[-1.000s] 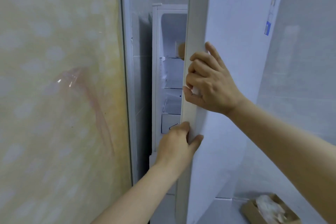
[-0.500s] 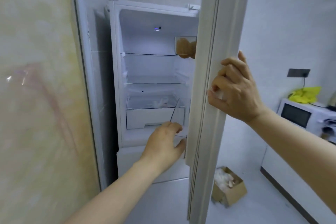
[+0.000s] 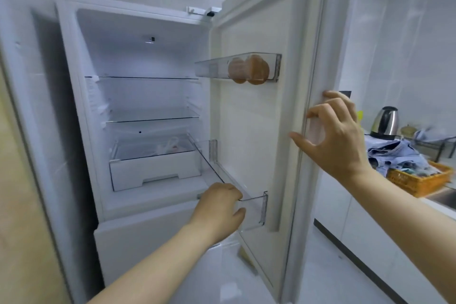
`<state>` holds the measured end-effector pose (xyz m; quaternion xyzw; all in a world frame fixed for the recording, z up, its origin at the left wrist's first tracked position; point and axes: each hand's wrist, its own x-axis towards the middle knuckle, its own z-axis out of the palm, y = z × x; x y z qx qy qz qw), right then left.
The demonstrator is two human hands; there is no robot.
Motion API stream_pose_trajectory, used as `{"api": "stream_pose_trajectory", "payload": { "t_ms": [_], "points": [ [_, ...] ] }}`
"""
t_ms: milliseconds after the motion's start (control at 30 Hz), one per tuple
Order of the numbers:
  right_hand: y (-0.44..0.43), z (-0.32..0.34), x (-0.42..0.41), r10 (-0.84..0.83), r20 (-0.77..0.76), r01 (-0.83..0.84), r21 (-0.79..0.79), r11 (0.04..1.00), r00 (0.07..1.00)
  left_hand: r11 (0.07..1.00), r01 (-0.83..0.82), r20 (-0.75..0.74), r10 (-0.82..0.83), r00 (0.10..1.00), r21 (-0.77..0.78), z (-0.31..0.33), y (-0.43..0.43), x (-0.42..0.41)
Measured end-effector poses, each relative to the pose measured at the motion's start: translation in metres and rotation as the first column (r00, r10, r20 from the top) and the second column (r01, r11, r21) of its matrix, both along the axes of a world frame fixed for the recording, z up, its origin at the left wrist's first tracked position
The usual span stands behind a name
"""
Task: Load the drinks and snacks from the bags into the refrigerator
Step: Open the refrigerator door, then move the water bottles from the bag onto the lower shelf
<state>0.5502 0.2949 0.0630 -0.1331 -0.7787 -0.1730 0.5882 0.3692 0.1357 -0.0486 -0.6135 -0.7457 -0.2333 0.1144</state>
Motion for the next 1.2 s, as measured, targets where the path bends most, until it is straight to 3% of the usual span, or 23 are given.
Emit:
{"api": "stream_pose_trajectory", "payload": {
  "t_ms": [267, 633, 867, 1033, 1200],
  "points": [
    [0.087, -0.003, 0.042, 0.004, 0.000, -0.004, -0.098, 0.995, 1.000, 0.994, 0.095, -0.086, -0.099, 0.991, -0.049, 0.000, 0.088, 0.037],
    [0.176, -0.025, 0.069, 0.044, 0.004, -0.042, -0.230, 0.972, 0.999, 0.997, 0.037, -0.188, -0.049, 0.981, -0.065, 0.001, 0.177, 0.084],
    [0.188, -0.044, 0.079, 0.030, 0.094, 0.002, -0.323, 0.946, 0.995, 0.999, 0.045, -0.124, -0.047, 0.991, -0.014, -0.004, 0.200, 0.093],
    [0.180, -0.050, 0.088, 0.021, 0.200, 0.055, -0.368, 0.928, 0.979, 0.987, 0.134, 0.051, -0.139, 0.989, 0.087, -0.011, 0.199, 0.092],
    [0.159, -0.063, 0.103, -0.080, 0.329, 0.252, -0.523, 0.814, 0.941, 0.949, 0.221, 0.188, -0.264, 0.946, 0.224, 0.011, 0.189, 0.102]
  ]
}}
